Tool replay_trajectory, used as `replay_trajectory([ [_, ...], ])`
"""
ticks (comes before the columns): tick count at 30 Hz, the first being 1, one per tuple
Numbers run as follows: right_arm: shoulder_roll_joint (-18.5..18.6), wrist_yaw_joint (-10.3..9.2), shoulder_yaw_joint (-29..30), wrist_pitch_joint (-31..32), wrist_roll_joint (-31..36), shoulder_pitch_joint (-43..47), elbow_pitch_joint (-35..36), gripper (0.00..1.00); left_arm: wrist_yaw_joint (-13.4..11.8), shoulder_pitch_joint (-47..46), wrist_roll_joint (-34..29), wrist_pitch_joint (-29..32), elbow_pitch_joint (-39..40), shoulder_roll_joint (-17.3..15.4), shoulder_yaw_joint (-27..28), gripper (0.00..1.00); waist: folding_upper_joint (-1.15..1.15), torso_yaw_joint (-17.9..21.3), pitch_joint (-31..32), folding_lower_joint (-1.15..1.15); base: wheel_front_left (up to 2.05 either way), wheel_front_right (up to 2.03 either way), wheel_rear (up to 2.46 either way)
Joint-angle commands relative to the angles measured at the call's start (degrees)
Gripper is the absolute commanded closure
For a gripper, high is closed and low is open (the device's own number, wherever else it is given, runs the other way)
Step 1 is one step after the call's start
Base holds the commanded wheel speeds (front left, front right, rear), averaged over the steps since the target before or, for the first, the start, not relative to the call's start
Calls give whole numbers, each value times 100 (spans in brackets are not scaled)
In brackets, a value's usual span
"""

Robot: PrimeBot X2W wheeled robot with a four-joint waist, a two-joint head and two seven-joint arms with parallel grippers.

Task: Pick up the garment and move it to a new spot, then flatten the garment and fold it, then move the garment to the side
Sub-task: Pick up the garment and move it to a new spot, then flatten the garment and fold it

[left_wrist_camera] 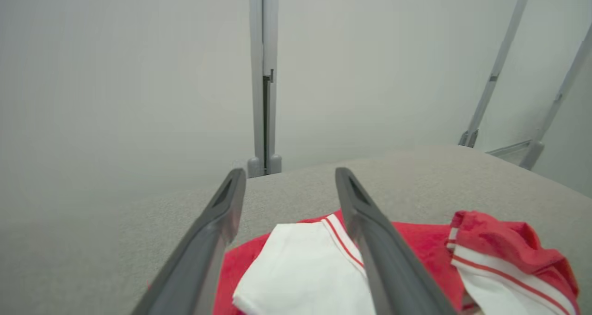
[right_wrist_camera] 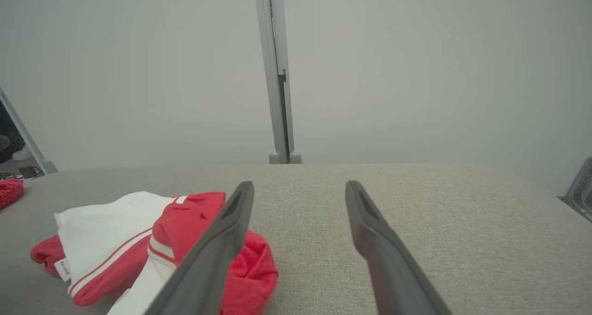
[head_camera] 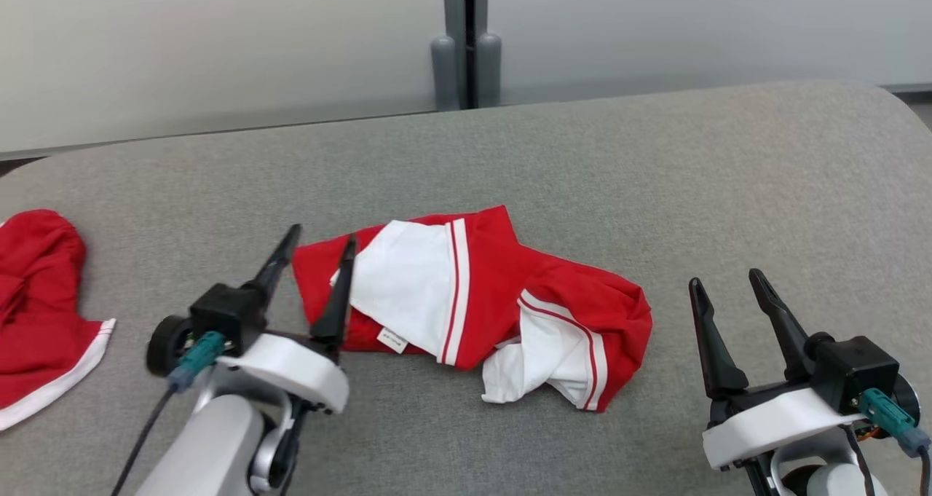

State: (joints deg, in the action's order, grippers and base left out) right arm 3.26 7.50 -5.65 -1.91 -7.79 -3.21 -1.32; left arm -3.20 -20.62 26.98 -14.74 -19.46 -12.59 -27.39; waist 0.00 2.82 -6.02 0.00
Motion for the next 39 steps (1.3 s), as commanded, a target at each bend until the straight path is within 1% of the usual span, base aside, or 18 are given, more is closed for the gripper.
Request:
replay_trajectory([
  [1, 35, -2, 14, 35, -27, 87, 37, 0, -93, 181, 52, -35, -2, -141, 186, 0, 0, -259, 242, 0, 0, 0, 0],
  [5, 46, -2, 36, 121, -28, 228, 93, 0, -224, 557, 171, -44, 125, -402, 649, 0, 0, -425, 379, 0, 0, 0, 0],
  [7, 59, -2, 71, 137, -39, 300, 123, 0, -253, 738, 192, -47, 189, -481, 808, 0, 0, -514, 440, 0, 0, 0, 0],
  [10, 79, -2, 123, 186, -54, 445, 155, 0, -233, 968, 187, -49, 303, -530, 878, 0, 0, -612, 554, 0, 0, 0, 0],
  [18, 70, -2, 255, 304, -38, 751, 230, 0, -278, 1354, 126, -50, 552, -582, 827, 0, 0, -657, 750, 0, 0, 0, 0],
  [28, 37, -2, 333, 430, -13, 1116, 339, 0, -372, 1784, 89, 133, 811, -672, 667, 0, 0, -669, 1025, 0, 0, 0, 0],
  [39, 18, -2, 350, 589, 72, 1191, 481, 0, -435, 1897, 137, 224, 936, -723, 606, 0, 0, -707, 1057, 0, 0, 0, 0],
])
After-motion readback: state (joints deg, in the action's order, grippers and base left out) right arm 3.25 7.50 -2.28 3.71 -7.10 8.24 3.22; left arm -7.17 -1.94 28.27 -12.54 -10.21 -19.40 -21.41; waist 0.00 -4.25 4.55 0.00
